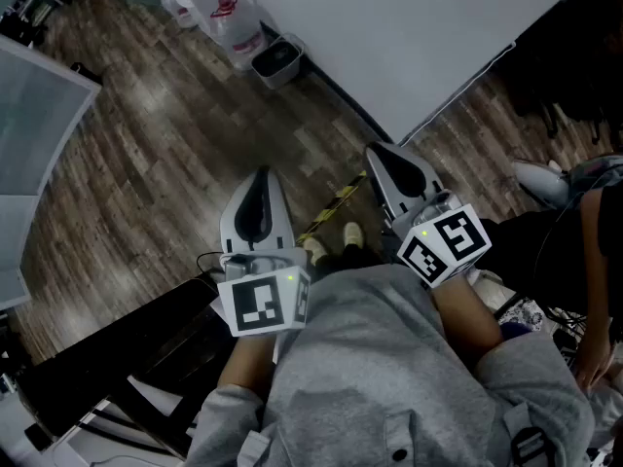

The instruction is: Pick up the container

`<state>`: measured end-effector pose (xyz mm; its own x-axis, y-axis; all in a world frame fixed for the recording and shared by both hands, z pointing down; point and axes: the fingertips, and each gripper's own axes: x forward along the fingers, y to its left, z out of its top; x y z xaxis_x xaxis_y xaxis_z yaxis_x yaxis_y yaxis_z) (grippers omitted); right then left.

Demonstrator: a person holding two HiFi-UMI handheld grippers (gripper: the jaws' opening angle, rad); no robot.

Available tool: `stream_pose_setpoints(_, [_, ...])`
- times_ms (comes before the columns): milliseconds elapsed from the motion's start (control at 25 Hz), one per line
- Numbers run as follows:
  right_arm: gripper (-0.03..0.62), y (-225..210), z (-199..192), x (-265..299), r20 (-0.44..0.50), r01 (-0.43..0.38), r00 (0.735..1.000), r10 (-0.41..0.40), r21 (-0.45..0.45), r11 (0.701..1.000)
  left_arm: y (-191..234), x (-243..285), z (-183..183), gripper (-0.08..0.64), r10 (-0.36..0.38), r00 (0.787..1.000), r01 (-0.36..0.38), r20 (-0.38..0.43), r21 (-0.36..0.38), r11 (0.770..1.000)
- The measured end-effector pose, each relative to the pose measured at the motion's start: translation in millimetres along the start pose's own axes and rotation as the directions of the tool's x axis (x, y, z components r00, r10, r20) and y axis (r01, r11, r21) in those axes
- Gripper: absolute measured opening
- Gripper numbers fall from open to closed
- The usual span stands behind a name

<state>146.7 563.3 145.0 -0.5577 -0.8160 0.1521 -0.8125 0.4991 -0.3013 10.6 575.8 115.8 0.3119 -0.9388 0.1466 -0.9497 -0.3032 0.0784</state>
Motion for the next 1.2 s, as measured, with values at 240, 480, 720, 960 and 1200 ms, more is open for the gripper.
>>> stream_pose_setpoints(240, [0.028, 4, 7, 8, 0.013, 0.002, 1.0, -0.002, -0.019, 1.0, -22, 8, 15, 0.014, -0.075, 0.996, 0.073, 0.053, 0.023, 0.997])
stream_pose_setpoints(480, [0.028, 14, 1, 9, -0.001, 0.005, 1.0, -0.005, -0.024, 1.0, 0, 0, 10, 0.014, -0.046, 0.999, 0.046, -0.001, 0.029, 0.999])
stream_pose_setpoints(720, [0.026, 38, 1, 18, -0.006, -0.014, 1.0, 0.013, -0.09, 0.996, 25, -8, 9, 0.014, -0.023, 0.999, 0.025, -0.038, 0.039, 0.999])
stream_pose_setpoints(960, [0.026, 62, 1, 26, 0.003, -0.035, 0.999, 0.035, -0.071, 0.997, 46, -24, 5, 0.014, -0.037, 0.998, 0.038, -0.045, 0.023, 0.999])
stream_pose_setpoints(1200, [0.026, 82, 0, 33, 0.012, -0.043, 0.999, 0.045, -0.102, 0.994, 69, -38, -2, 0.014, -0.031, 0.999, 0.032, -0.041, 0.022, 0.999])
